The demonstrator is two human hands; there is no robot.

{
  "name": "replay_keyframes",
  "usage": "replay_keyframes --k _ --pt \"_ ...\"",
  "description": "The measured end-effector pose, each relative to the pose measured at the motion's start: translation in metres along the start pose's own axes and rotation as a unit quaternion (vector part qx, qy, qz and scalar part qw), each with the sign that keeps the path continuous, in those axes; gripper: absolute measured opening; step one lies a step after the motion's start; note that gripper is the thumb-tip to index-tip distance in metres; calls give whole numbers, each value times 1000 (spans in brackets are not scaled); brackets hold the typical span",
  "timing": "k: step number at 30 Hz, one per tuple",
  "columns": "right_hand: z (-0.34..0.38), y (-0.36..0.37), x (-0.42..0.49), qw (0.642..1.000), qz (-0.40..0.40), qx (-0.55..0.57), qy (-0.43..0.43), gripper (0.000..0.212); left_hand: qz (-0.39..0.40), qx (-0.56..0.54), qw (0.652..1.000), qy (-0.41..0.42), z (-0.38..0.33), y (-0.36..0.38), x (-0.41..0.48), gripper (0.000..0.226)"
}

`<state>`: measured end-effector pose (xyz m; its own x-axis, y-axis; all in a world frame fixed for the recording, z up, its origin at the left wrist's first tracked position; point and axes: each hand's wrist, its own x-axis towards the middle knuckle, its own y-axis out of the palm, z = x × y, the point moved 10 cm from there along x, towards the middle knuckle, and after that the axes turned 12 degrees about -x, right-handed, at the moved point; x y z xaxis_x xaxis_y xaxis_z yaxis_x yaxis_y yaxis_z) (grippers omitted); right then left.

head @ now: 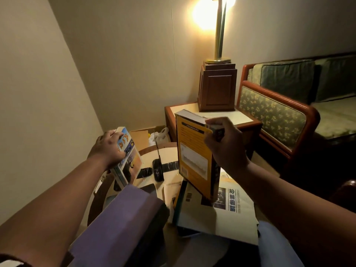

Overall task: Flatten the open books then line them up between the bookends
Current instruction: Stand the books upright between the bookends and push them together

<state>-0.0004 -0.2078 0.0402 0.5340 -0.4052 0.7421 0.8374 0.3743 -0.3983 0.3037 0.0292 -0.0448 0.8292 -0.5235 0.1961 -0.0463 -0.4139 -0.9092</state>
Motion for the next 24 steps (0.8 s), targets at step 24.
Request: replay_keyframes --k 24 --pt "-35 27 41 863 446 -112 208 43 -16 -13 1000 -5 1 -1 0 63"
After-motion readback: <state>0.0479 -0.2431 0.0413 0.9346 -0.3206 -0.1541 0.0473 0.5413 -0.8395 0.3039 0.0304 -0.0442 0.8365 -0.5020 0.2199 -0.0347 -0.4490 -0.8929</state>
